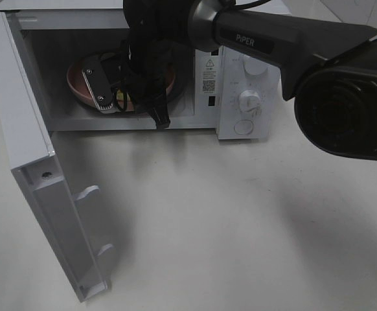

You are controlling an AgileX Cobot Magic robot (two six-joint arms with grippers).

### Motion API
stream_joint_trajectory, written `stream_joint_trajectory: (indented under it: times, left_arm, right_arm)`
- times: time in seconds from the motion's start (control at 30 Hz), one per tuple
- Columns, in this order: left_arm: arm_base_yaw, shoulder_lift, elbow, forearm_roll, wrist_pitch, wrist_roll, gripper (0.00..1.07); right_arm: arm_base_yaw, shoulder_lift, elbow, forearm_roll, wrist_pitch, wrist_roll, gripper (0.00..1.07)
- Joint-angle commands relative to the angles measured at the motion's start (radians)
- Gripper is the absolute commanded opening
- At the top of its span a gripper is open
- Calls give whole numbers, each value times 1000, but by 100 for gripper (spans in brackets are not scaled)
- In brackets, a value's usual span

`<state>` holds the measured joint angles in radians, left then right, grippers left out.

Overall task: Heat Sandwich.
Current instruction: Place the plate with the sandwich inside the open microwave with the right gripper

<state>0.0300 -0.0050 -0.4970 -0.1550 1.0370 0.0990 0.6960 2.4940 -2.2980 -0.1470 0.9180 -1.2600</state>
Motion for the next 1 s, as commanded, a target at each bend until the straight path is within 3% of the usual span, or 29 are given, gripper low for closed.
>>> stream_joint_trajectory:
  times: [0.03, 0.23, 0.37, 0.47, 0.67, 1.0]
  left_arm:
    - [-5, -26, 5, 1, -9, -3, 103]
    - [-5, -26, 5, 1, -9, -3, 103]
    - [-5, -26, 5, 1, -9, -3, 103]
    - [-5, -26, 5, 1, -9, -3, 103]
    - [-5, -26, 5, 1, -9, -3, 103]
    - [-5, -26, 5, 1, -9, -3, 103]
  right_arm:
    - [1, -1, -13, -8, -30, 17, 8]
    - [1, -1, -13, -10, -28, 75, 17]
    - [1, -1, -11, -10, -27, 105, 27]
    - [1, -3, -11, -17, -25, 127, 42]
    - [2, -8, -10, -30, -25, 178, 55]
    - [2, -95, 154, -24, -164, 244, 74]
